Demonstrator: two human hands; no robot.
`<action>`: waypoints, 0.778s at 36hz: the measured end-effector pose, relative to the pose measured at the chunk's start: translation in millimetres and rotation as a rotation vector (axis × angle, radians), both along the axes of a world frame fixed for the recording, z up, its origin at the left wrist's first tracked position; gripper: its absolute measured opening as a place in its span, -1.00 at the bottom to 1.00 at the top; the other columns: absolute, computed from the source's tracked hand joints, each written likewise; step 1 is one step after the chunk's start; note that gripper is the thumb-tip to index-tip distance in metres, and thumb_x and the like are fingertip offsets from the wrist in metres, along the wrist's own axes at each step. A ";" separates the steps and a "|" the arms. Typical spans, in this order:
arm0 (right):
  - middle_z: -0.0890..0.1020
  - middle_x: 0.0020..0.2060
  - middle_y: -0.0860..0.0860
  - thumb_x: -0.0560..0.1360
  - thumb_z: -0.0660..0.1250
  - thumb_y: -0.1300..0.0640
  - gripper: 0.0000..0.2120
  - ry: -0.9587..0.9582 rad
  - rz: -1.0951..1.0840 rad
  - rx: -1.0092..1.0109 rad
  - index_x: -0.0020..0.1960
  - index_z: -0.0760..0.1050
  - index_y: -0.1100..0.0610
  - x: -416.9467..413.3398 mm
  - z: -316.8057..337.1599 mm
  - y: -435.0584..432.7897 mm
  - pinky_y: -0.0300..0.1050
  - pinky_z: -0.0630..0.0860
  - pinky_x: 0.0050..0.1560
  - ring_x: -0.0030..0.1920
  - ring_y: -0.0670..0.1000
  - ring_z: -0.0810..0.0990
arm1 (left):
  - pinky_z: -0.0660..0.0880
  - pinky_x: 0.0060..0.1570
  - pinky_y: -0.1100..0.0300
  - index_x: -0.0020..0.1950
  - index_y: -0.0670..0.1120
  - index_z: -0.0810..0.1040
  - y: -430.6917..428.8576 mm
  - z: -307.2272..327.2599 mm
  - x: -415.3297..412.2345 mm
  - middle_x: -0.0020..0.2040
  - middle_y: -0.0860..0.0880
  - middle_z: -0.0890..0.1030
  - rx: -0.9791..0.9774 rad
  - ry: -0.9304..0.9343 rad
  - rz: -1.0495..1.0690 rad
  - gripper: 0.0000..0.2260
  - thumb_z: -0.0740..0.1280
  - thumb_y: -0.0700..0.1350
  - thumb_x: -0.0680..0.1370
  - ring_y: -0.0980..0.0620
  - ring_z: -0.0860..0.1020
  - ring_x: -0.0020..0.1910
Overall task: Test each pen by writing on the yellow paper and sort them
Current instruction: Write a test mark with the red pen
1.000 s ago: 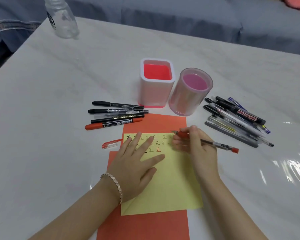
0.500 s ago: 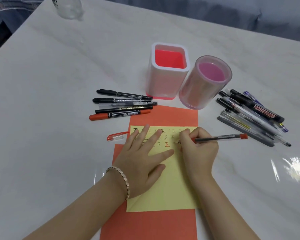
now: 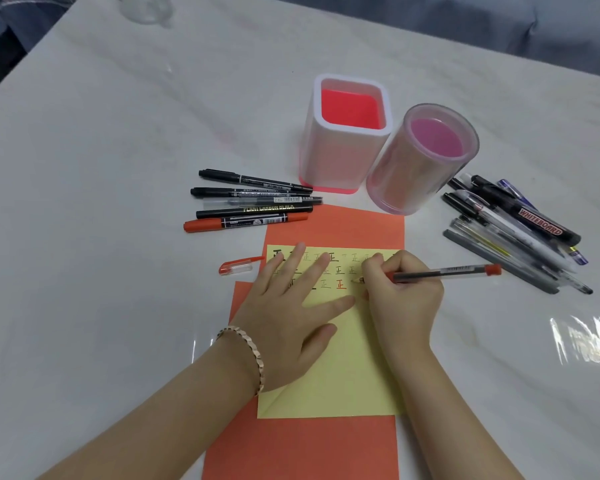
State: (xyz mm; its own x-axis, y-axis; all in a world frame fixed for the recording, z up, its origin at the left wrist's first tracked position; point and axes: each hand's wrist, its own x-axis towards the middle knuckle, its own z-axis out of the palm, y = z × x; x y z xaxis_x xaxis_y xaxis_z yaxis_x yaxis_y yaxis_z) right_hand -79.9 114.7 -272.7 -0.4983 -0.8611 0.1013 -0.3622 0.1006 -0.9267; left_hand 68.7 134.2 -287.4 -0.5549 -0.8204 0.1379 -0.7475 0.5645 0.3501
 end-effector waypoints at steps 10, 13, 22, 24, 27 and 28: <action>0.33 -0.61 0.05 0.30 0.25 0.15 -0.73 0.030 -0.019 -0.016 -0.52 0.24 0.12 -1.5 -3.1 0.8 -0.29 0.26 -0.43 -0.50 -0.07 0.29 | 0.06 0.35 -0.13 0.26 0.17 0.48 0.3 -0.5 -0.1 0.40 -0.16 0.35 0.011 -0.002 0.005 -0.66 0.13 0.05 0.51 -0.27 0.18 0.42; 0.32 -0.60 0.05 0.30 0.26 0.15 -0.73 0.015 -0.005 -0.013 -0.51 0.24 0.17 -2.5 -2.8 0.3 -0.33 0.24 -0.44 -0.50 -0.08 0.28 | 0.05 0.34 -0.12 0.25 0.16 0.49 0.5 -0.2 -0.2 0.40 -0.16 0.35 0.010 0.001 0.004 -0.66 0.13 0.05 0.51 -0.27 0.19 0.42; 0.27 -0.67 -0.08 0.24 0.24 0.17 -0.74 0.023 0.022 0.005 -0.55 0.21 0.08 -3.4 -2.9 0.8 -0.38 0.19 -0.47 -0.53 -0.11 0.24 | 0.05 0.35 -0.11 0.26 0.16 0.48 0.1 -0.3 -0.6 0.40 -0.16 0.35 0.008 0.008 0.003 -0.66 0.13 0.04 0.51 -0.27 0.20 0.41; 0.26 -0.67 -0.09 0.26 0.26 0.20 -0.71 0.019 0.021 -0.003 -0.55 0.20 0.08 -4.1 -3.1 1.2 -0.39 0.19 -0.47 -0.54 -0.11 0.24 | 0.05 0.35 -0.11 0.26 0.17 0.48 0.1 -0.5 -0.5 0.40 -0.15 0.35 0.010 0.007 0.004 -0.66 0.13 0.04 0.51 -0.26 0.20 0.42; 0.27 -0.67 -0.09 0.34 0.30 0.30 -0.63 0.011 0.002 -0.015 -0.53 0.22 0.10 -4.6 -4.1 0.9 -0.39 0.20 -0.47 -0.55 -0.12 0.23 | 0.05 0.35 -0.11 0.26 0.17 0.48 0.1 -0.3 -0.5 0.40 -0.15 0.35 0.013 0.001 0.005 -0.66 0.13 0.05 0.51 -0.26 0.19 0.42; 0.27 -0.67 -0.09 0.34 0.30 0.28 -0.64 0.014 0.004 -0.018 -0.53 0.22 0.09 -4.3 -4.2 0.8 -0.39 0.20 -0.47 -0.55 -0.12 0.23 | 0.04 0.35 -0.10 0.25 0.17 0.49 0.0 -0.1 -0.5 0.40 -0.15 0.35 0.013 0.000 0.004 -0.66 0.13 0.05 0.51 -0.26 0.19 0.42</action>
